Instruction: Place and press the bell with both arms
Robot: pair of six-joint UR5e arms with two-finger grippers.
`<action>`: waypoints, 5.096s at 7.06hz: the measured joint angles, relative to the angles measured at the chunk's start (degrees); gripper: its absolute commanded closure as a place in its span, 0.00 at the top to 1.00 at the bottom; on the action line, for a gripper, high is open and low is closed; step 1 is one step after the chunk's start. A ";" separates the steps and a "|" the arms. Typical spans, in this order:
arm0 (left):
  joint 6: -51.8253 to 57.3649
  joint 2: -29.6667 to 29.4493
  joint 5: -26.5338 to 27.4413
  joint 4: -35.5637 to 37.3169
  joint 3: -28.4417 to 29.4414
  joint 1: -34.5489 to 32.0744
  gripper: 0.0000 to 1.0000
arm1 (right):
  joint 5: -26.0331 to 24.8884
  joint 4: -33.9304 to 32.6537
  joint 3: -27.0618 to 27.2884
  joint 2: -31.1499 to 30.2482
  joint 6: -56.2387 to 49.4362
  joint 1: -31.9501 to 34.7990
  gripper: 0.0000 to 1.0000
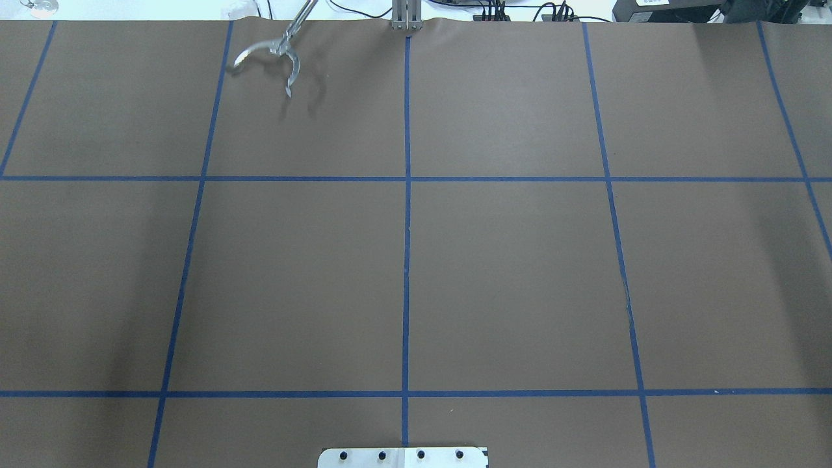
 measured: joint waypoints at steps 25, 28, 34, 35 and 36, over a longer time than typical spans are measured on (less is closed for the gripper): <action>-90.23 14.77 32.50 33.31 -43.79 27.33 1.00 | 0.28 0.09 2.85 -0.93 7.94 0.02 1.00; -109.59 24.11 38.79 33.36 -43.10 35.70 1.00 | 0.11 0.17 3.14 -0.54 8.76 0.00 1.00; -144.52 33.02 40.57 32.64 -35.13 53.15 1.00 | -0.06 0.17 3.82 0.50 8.70 0.00 1.00; -148.28 33.44 40.65 32.25 -33.90 56.22 1.00 | -0.16 0.18 3.86 0.52 8.68 0.00 1.00; -151.53 33.59 40.68 31.69 -32.56 59.12 1.00 | -0.25 0.16 3.84 0.53 8.62 0.00 1.00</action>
